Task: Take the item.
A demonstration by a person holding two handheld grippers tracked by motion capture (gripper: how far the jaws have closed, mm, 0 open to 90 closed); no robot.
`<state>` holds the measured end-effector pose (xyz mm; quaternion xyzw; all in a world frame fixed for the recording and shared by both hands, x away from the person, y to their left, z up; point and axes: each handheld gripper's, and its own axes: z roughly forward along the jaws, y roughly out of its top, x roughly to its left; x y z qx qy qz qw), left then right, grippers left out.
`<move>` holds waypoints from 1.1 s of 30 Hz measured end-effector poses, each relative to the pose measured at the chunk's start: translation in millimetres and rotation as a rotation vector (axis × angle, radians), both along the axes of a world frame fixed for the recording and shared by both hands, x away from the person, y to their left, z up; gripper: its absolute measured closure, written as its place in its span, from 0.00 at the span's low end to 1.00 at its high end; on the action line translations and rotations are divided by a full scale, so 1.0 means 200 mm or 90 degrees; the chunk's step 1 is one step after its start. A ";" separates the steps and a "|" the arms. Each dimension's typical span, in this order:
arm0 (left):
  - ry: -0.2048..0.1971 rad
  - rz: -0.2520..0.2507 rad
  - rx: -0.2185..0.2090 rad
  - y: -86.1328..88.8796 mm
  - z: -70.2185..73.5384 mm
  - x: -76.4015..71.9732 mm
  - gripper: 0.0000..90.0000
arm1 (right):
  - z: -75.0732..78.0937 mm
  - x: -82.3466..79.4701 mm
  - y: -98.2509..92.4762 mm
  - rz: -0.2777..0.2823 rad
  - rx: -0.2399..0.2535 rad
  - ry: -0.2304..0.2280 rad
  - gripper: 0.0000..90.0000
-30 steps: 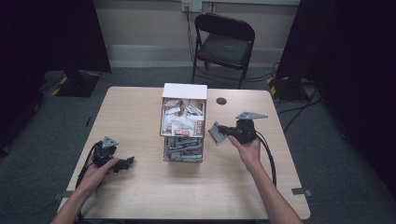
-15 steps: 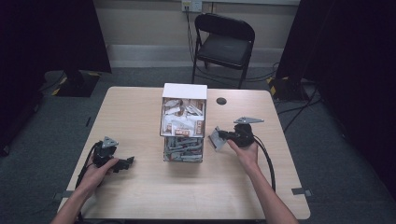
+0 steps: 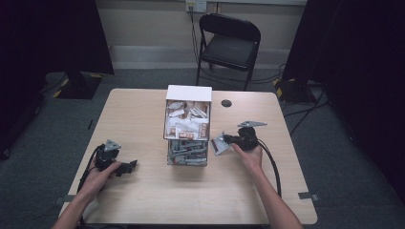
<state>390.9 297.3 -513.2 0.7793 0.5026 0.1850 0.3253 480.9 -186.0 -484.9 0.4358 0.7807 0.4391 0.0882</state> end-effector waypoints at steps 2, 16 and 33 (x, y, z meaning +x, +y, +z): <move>0.000 0.000 0.000 0.00 0.00 0.00 0.00 | -0.01 0.00 0.00 0.000 -0.005 0.003 1.00; 0.000 0.001 0.000 0.00 0.00 0.00 0.00 | -0.09 0.02 -0.02 -0.015 -0.030 0.026 0.96; 0.000 0.000 0.000 0.00 0.00 0.00 0.00 | -0.11 0.04 -0.02 -0.041 -0.043 0.018 0.83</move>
